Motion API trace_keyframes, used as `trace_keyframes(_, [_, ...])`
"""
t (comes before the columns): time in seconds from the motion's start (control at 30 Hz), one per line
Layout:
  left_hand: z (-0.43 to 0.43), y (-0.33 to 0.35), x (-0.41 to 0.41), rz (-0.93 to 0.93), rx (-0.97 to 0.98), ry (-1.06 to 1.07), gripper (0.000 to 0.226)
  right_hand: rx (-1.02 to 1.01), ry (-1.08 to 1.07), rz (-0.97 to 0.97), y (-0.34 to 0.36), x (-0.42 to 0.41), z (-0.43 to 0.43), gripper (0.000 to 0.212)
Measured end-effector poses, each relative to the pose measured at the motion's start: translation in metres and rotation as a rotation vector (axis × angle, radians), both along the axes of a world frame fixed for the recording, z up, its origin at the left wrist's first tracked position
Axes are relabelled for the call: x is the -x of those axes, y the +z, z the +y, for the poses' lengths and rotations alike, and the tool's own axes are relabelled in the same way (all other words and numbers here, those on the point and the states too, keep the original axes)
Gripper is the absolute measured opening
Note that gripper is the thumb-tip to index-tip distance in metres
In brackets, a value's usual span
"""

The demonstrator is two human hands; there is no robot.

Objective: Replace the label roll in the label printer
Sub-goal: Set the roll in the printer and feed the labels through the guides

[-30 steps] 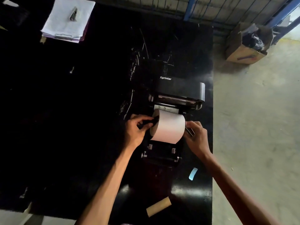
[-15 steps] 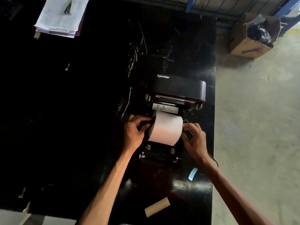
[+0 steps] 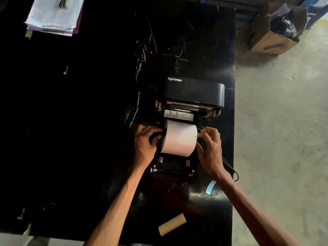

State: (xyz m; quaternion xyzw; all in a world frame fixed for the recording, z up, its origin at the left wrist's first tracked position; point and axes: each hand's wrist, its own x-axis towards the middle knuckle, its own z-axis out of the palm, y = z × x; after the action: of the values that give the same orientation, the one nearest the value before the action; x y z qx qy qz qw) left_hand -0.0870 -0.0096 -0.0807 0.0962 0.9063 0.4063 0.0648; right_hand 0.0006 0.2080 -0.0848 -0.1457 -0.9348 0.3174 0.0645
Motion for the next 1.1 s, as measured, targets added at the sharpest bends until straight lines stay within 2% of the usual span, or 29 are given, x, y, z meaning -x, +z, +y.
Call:
trace_keyframes(0.13, [0.003,-0.002,-0.001,0.082,0.05,0.015,0.019,0.013,-0.005,0.0,-0.002,-0.002,-0.001,0.029])
trace_keyframes(0.23, [0.002,-0.001,0.005,0.152,0.117,-0.031,0.018,-0.11,0.015,-0.043,-0.003,-0.003,0.004,0.03])
trace_keyframes(0.37, [-0.002,-0.001,0.003,0.09,0.138,0.005,0.015,-0.215,0.023,-0.085,0.002,-0.005,0.004,0.035])
trace_keyframes(0.5, [0.001,0.01,-0.021,-0.014,0.038,0.225,0.016,0.001,-0.185,-0.035,0.012,-0.025,-0.019,0.032])
trace_keyframes(0.57, [0.001,0.017,-0.037,-0.064,0.071,0.305,0.019,0.074,-0.307,-0.074,0.016,-0.039,-0.035,0.027])
trace_keyframes(0.67, [0.006,0.025,-0.064,-0.159,0.258,0.276,0.024,0.104,-0.378,-0.285,0.02,-0.056,-0.06,0.035])
trace_keyframes(0.73, [0.012,0.028,-0.078,-0.209,0.276,0.22,0.031,0.122,-0.332,-0.37,0.021,-0.06,-0.073,0.042])
trace_keyframes(0.83, [0.017,0.034,-0.091,-0.262,0.259,0.229,0.036,0.172,-0.328,-0.387,0.027,-0.059,-0.084,0.046])
trace_keyframes(0.93, [0.014,0.041,-0.098,-0.263,0.245,0.29,0.031,0.23,-0.416,-0.351,0.036,-0.058,-0.085,0.038])
trace_keyframes(1.03, [0.008,0.046,-0.098,-0.207,0.195,0.322,0.017,0.251,-0.46,-0.307,0.043,-0.057,-0.077,0.015])
trace_keyframes(1.1, [0.003,0.045,-0.091,-0.219,0.166,0.325,0.012,0.284,-0.443,-0.315,0.044,-0.054,-0.067,0.008])
